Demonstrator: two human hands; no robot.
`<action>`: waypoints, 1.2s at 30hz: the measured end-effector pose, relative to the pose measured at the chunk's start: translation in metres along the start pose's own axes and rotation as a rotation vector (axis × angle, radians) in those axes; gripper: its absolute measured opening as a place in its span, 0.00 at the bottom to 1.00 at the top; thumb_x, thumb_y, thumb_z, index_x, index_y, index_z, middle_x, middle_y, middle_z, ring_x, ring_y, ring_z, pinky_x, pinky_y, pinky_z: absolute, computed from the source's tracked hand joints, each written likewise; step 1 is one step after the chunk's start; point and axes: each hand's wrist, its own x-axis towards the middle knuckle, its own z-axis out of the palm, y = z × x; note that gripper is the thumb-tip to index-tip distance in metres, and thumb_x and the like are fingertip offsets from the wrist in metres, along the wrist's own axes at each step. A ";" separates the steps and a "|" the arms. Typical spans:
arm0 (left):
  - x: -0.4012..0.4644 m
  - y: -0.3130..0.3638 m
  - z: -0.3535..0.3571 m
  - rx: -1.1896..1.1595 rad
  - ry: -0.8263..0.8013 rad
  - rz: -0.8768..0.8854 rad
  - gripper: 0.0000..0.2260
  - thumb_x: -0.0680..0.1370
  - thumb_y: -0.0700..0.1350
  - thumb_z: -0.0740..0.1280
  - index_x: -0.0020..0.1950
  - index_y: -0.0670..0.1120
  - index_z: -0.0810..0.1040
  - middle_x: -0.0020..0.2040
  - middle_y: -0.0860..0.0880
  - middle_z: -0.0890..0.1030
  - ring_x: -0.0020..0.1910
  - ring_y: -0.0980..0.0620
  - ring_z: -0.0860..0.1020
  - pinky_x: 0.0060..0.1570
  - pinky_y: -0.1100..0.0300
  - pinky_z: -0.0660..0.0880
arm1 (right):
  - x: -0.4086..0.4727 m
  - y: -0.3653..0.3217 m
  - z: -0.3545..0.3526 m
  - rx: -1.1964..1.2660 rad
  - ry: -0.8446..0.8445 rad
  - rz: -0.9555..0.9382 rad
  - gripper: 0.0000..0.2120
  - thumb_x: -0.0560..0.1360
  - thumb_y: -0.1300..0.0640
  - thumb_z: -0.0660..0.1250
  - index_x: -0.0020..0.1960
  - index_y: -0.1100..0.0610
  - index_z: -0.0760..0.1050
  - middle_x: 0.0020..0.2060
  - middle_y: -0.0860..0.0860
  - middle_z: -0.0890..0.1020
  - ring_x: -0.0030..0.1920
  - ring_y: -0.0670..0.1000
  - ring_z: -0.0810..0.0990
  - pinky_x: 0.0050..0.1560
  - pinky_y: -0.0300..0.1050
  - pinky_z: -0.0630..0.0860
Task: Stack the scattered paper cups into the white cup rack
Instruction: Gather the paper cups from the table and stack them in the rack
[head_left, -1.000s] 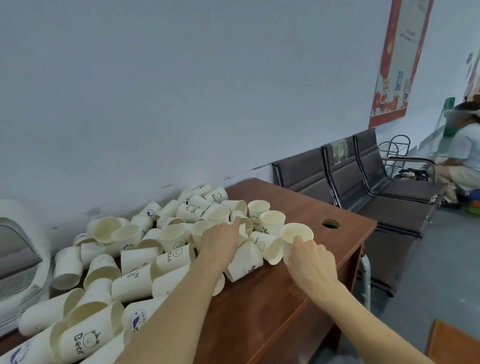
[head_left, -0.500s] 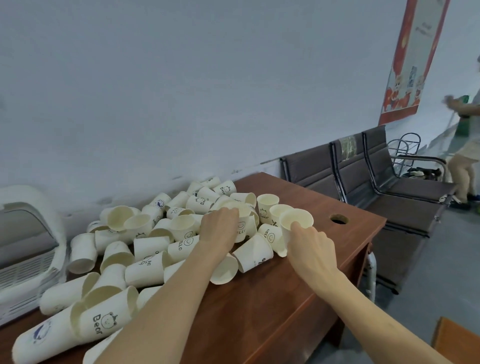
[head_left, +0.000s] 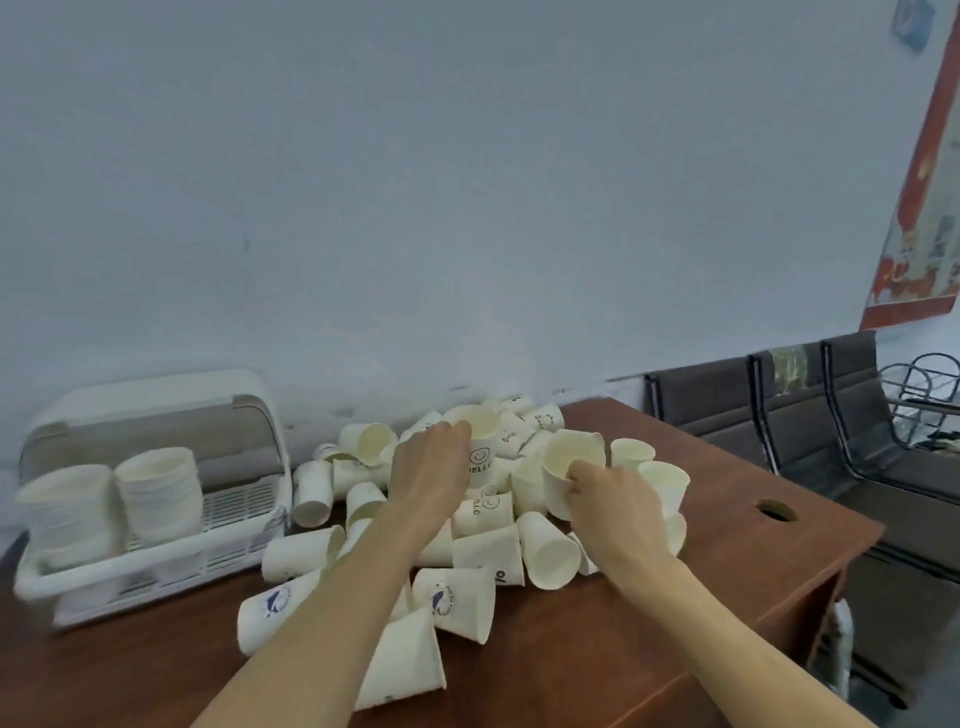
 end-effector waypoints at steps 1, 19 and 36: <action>-0.004 -0.012 -0.006 -0.004 0.004 -0.018 0.05 0.78 0.38 0.58 0.46 0.47 0.71 0.47 0.47 0.79 0.45 0.43 0.78 0.35 0.54 0.66 | 0.001 -0.012 -0.001 -0.013 0.010 -0.033 0.06 0.73 0.61 0.60 0.39 0.54 0.65 0.32 0.50 0.70 0.35 0.55 0.69 0.28 0.45 0.54; -0.085 -0.164 -0.090 0.084 0.054 -0.256 0.06 0.78 0.43 0.61 0.54 0.48 0.74 0.51 0.47 0.79 0.49 0.43 0.78 0.38 0.54 0.68 | 0.008 -0.188 -0.017 0.018 0.044 -0.354 0.10 0.72 0.67 0.56 0.47 0.55 0.60 0.35 0.51 0.71 0.35 0.57 0.69 0.28 0.45 0.58; -0.105 -0.257 -0.124 0.120 0.105 -0.428 0.08 0.80 0.46 0.56 0.49 0.50 0.75 0.48 0.49 0.81 0.46 0.45 0.78 0.39 0.54 0.71 | 0.044 -0.302 0.011 0.244 0.026 -0.512 0.09 0.76 0.64 0.57 0.52 0.57 0.72 0.44 0.55 0.78 0.42 0.59 0.77 0.34 0.48 0.65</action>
